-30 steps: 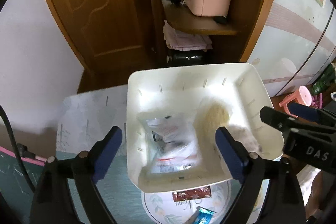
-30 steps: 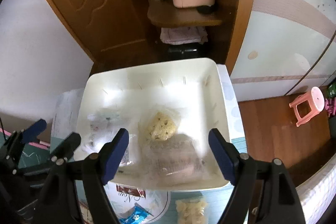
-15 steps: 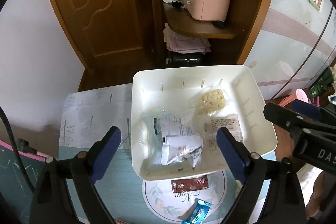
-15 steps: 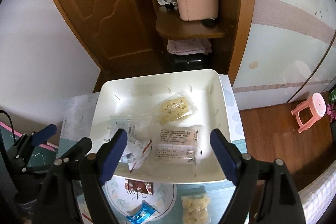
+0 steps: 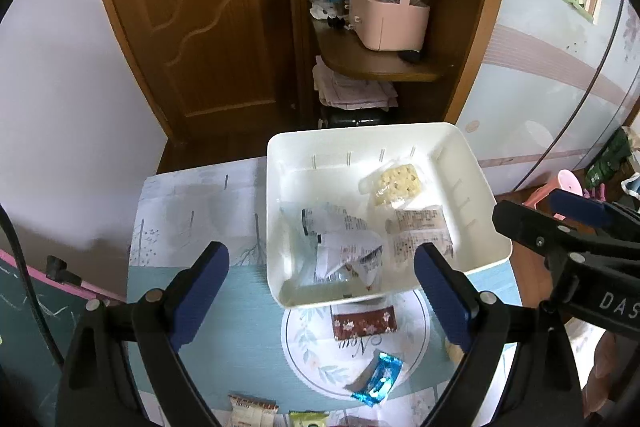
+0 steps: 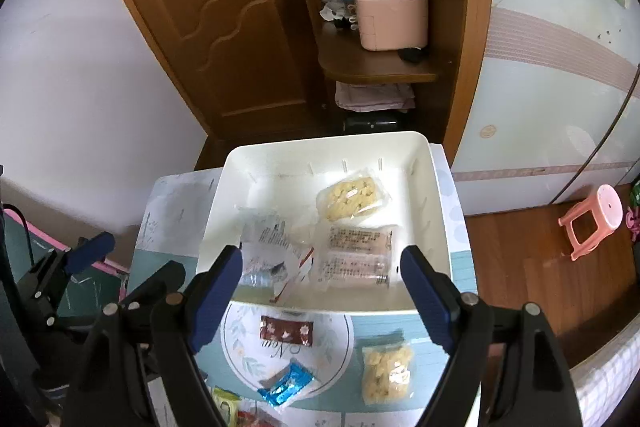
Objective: Organize snacks
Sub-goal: 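Withdraw both tools from the tray back over the table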
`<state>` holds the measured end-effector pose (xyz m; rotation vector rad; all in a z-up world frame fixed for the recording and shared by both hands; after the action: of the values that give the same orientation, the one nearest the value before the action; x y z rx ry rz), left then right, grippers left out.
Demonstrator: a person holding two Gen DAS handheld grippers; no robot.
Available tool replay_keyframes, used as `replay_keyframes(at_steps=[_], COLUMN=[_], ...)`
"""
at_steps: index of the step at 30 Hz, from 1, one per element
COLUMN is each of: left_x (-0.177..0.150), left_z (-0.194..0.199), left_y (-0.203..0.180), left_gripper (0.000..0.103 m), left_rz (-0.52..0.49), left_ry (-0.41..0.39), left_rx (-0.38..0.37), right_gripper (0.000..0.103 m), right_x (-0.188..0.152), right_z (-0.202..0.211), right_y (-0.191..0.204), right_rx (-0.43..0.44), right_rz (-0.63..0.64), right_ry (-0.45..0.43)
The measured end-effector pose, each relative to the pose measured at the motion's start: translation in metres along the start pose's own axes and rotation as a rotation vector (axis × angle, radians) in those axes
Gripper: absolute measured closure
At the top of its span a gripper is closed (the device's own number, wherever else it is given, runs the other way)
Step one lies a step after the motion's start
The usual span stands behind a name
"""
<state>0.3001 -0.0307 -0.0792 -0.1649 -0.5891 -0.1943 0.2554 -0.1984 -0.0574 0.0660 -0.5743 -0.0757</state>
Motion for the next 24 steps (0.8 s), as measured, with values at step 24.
replay_keyframes(at_steps=[24], left_x=[-0.097], left_z=[0.083], left_y=[0.013], left_gripper=[0.01], left_rz=[0.017], left_ry=[-0.081], left_rx=[0.033], right_gripper=[0.021], right_x=[-0.092], right_z=[0.067], right_y=[0.002], right_rx=[0.06], right_rz=[0.059], right_ry=[-0.023])
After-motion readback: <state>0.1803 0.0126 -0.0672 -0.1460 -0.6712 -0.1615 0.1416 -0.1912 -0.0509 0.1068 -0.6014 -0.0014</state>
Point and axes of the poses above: each gripper's, at about its wrist camera, not at the fingertips, and z roughly against the way its jaws point, y to its left, x to its top, the point moved 5 cm from there along -z, roughly the way its jaws point, and after that the axes turned 8 degrees about -x, right-handed, at the moved point
